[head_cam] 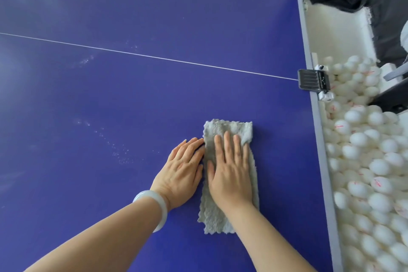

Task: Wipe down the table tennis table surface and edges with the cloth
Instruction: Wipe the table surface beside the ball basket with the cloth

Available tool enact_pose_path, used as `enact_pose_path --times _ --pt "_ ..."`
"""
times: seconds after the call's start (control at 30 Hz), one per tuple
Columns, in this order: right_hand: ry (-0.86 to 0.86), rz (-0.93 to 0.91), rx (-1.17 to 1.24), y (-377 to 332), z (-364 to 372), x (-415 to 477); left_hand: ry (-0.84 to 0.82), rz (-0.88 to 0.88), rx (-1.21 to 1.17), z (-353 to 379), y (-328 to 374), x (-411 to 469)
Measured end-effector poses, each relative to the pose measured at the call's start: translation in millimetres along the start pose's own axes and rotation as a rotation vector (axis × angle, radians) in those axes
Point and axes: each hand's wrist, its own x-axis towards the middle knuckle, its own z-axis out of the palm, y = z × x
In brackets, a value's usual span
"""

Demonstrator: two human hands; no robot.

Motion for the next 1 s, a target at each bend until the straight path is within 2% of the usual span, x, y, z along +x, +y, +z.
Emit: enact_pose_path --times 0.07,0.13,0.17,0.23,0.3,0.37,0.43,0.47,0.53,0.63,0.73,0.83,0.93,1.0 --pt "-0.033 -0.031 0.26 0.1 -4.9 -6.1 0.023 -0.027 -0.039 -1.3 1.7 -1.9" --pt "0.043 0.135 0.692 18.2 -23.2 -3.5 0.046 -0.037 -0.089 -1.1 1.0 -3.0" --pt "0.158 0.253 0.778 33.5 -30.3 -1.9 0.048 -0.035 -0.114 -1.4 0.5 -3.2" --pt "0.267 0.395 0.605 61.3 -38.8 -0.2 0.052 -0.015 -0.161 -3.7 0.2 -3.5" --pt "0.156 0.355 0.303 72.3 -32.2 -3.0 0.069 -0.028 -0.233 -8.2 2.2 -6.6" --pt "0.111 0.286 0.144 72.7 -17.1 -6.1 0.154 -0.089 -0.291 -13.7 7.7 -8.1" --pt "0.104 0.286 0.101 70.7 -12.8 -4.2 0.25 -0.106 -0.25 -10.7 24.7 -3.7" --pt "0.086 0.283 0.075 70.0 -13.3 -3.6 0.257 -0.057 -0.203 -4.6 38.1 -0.6" --pt "0.047 0.275 0.033 71.3 -14.6 -4.2 0.178 0.046 -0.11 12.1 69.9 7.5" --pt "0.032 0.27 0.013 74.5 -15.7 -4.5 0.025 -0.01 0.058 34.0 96.6 17.8" --pt "0.012 0.254 -0.035 78.4 -15.7 -5.1 0.008 -0.076 0.081 41.3 92.4 2.7" --pt "0.001 0.253 -0.054 78.4 -15.9 -6.9 0.032 -0.069 0.016 41.4 80.2 -49.0" --pt "-0.018 0.218 -0.12 72.4 -15.4 -6.4 0.017 -0.038 -0.009 30.6 51.1 -101.1" --pt "-0.041 0.203 -0.159 71.5 -14.5 -6.6 0.038 -0.078 0.01 22.2 26.8 -103.9"
